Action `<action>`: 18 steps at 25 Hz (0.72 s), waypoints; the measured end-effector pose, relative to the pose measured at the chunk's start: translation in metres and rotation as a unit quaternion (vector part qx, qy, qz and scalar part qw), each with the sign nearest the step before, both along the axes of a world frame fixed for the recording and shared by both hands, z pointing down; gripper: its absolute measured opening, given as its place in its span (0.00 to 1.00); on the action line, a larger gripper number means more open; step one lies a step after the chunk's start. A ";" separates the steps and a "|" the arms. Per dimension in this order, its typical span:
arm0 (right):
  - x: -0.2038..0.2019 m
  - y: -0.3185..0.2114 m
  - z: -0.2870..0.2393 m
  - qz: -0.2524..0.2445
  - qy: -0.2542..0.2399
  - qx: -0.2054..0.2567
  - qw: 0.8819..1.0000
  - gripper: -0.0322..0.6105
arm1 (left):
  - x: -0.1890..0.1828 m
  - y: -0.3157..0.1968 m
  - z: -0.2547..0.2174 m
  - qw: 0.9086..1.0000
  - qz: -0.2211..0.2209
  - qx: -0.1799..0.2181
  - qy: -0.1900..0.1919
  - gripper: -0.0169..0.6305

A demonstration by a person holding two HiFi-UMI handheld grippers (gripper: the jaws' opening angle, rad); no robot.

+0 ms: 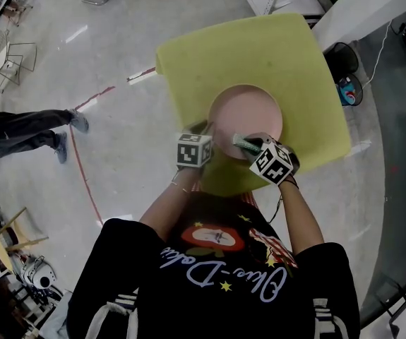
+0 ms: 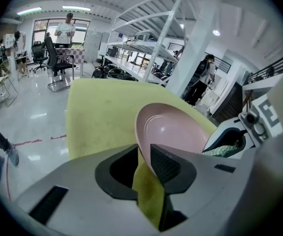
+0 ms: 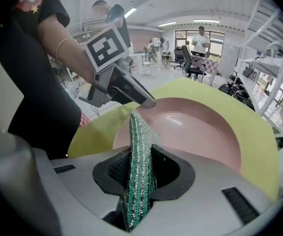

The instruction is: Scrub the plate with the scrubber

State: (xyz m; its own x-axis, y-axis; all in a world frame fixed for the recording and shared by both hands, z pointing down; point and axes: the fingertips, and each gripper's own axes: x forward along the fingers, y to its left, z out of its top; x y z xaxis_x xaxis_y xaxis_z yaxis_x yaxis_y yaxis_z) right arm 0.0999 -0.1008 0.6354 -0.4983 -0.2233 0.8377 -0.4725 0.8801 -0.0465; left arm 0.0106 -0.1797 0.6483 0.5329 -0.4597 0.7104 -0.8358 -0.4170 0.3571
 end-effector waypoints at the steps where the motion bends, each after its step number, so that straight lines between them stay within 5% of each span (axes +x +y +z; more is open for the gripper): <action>1: 0.001 -0.002 -0.002 0.004 -0.001 0.004 1.000 0.16 | 0.000 0.000 -0.001 1.000 -0.002 0.000 0.004 0.14; 10: 0.012 -0.026 -0.017 0.083 -0.036 0.043 0.995 0.16 | -0.015 -0.005 -0.025 0.999 -0.011 0.050 0.006 0.07; 18: 0.020 -0.055 -0.074 0.192 -0.102 0.112 0.970 0.15 | -0.002 -0.008 -0.085 0.991 0.029 0.115 0.070 0.03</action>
State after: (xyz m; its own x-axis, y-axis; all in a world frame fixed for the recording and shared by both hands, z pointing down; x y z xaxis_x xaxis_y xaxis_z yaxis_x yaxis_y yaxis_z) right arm 0.1201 -0.1555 0.5618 -0.4934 -0.5903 0.6388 -0.7680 0.6405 -0.0014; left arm 0.0084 -0.1877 0.5632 0.6485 -0.5664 0.5086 -0.7575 -0.5460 0.3579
